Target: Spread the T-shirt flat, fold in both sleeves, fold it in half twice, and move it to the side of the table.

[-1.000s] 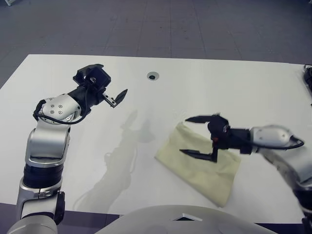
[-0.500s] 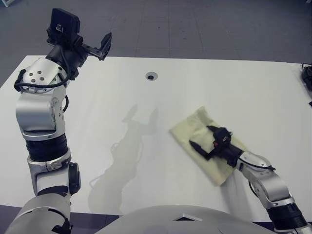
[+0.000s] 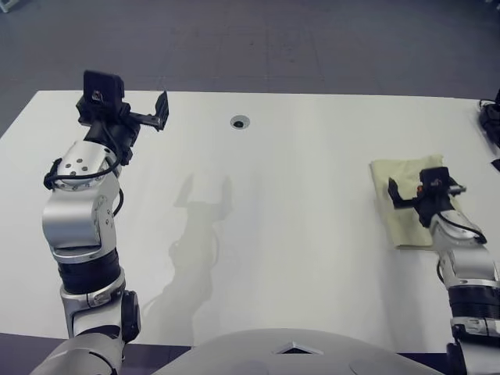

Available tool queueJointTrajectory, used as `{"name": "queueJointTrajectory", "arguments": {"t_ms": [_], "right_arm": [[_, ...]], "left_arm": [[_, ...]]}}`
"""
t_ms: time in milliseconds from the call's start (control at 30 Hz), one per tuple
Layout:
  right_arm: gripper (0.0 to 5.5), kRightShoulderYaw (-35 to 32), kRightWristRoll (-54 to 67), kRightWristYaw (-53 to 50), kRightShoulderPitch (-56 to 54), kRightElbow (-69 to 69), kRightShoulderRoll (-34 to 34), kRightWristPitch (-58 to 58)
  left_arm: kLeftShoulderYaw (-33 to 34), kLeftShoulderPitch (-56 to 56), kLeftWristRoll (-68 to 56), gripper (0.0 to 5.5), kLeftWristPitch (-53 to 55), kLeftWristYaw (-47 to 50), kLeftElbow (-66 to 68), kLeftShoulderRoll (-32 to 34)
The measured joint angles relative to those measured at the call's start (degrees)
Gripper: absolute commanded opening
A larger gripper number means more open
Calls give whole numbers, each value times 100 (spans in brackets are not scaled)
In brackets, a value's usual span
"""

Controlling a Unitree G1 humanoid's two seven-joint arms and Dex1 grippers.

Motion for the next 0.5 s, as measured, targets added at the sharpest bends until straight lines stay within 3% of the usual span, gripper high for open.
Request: {"name": "queueJointTrajectory", "arguments": {"t_ms": [100, 233, 500], "right_arm": [[539, 213, 16, -369, -941, -594, 663, 386], [539, 550, -88, -593, -1141, -617, 1353, 598], [539, 443, -302, -653, -1261, -470, 1402, 616]], "left_arm": [[-142, 188, 78, 540, -35, 274, -80, -319], [-218, 226, 77, 540, -182, 440, 130, -629], [-244, 224, 87, 540, -450, 550, 532, -686]]}}
